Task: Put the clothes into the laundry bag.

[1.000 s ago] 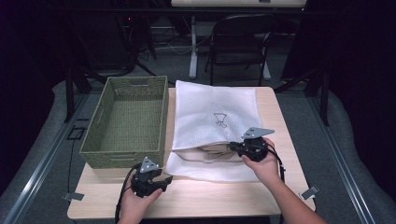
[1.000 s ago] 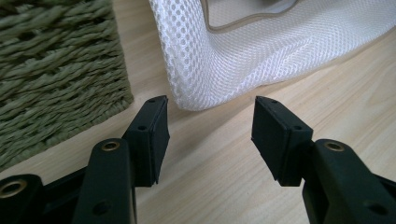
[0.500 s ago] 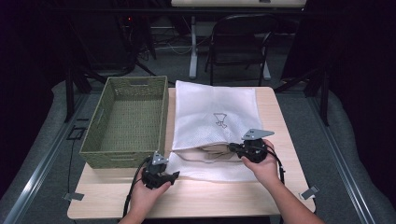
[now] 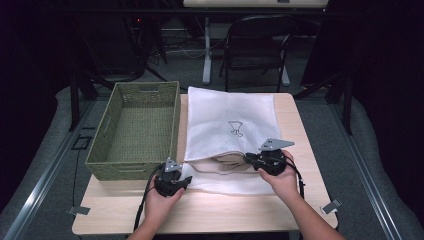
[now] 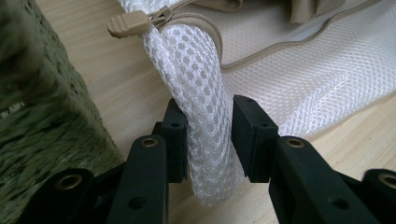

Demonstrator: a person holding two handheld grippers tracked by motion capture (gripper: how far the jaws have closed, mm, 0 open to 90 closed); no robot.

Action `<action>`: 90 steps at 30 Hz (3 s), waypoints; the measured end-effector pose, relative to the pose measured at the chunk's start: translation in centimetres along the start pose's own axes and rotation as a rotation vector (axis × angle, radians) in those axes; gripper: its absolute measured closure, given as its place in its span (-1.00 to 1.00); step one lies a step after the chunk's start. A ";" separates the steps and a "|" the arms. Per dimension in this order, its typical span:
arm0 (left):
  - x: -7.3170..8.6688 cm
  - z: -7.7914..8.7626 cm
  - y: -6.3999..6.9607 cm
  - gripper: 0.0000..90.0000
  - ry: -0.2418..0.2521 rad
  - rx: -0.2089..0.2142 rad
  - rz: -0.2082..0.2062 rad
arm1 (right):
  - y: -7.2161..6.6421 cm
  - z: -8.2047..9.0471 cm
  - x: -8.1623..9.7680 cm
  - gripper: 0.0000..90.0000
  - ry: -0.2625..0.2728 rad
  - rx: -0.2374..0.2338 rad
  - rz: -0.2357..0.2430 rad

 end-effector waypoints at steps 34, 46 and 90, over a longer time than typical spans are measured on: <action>0.2 0.2 0.2 0.54 -0.008 -0.019 -0.026 | 3.9 8.5 5.7 0.03 0.060 0.257 -0.082; 0.3 -0.2 0.2 0.54 -0.018 -0.024 -0.028 | 6.5 7.4 9.2 -0.10 -0.024 0.260 -0.218; 0.5 -0.4 0.3 0.49 -0.024 -0.025 -0.028 | 7.1 6.2 11.0 -0.04 -0.123 0.212 -0.348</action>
Point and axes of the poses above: each handheld gripper's, and its own axes: z roughly backward along the jaws, x roughly out of its underside, y roughly to its right, the point moved 6 cm from there along -z, roughly forward along the jaws, and after that the axes turned 9 degrees about -z, right-handed, at the moved point
